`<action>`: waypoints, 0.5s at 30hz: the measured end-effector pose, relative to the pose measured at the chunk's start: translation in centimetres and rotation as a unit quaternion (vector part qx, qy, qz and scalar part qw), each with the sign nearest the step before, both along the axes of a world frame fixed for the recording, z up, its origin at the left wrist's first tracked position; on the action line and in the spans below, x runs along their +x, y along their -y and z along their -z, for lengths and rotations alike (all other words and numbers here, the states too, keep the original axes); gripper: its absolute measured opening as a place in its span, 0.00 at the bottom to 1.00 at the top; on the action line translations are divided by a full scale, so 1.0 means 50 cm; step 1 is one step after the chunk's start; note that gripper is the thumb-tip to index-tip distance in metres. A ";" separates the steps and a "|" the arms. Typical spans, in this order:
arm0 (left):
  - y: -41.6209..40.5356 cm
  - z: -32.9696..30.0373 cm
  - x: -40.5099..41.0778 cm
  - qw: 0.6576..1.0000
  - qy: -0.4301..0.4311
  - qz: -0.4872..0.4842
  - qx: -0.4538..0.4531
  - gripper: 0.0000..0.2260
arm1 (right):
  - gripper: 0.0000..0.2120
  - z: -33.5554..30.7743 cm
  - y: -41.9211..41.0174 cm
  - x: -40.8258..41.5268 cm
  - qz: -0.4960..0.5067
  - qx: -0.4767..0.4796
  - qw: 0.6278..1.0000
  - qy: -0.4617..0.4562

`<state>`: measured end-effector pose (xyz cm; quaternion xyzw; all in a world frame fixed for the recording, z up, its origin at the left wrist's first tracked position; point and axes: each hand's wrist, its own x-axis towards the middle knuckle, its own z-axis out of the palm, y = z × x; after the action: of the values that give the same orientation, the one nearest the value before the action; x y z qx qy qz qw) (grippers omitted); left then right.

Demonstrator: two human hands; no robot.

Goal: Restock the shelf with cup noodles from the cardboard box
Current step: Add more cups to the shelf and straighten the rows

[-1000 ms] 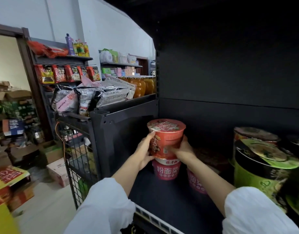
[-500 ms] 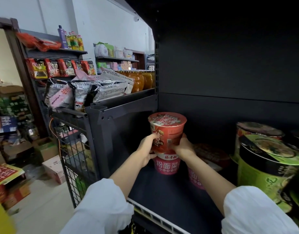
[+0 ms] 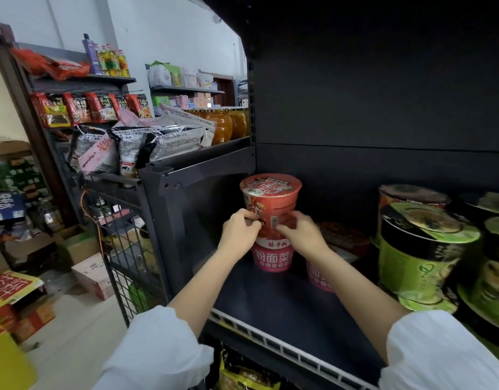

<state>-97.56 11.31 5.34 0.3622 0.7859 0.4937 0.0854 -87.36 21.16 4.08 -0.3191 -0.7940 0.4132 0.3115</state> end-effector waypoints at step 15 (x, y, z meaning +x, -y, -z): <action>0.200 0.034 0.456 0.978 -0.183 -0.081 0.066 0.05 | 0.09 -0.015 0.182 0.461 -0.073 0.268 0.961 0.008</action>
<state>-74.78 1.31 3.66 0.3866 0.7807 0.4750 -0.1241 -64.32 12.06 4.85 -0.1682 -0.8992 0.2042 0.3486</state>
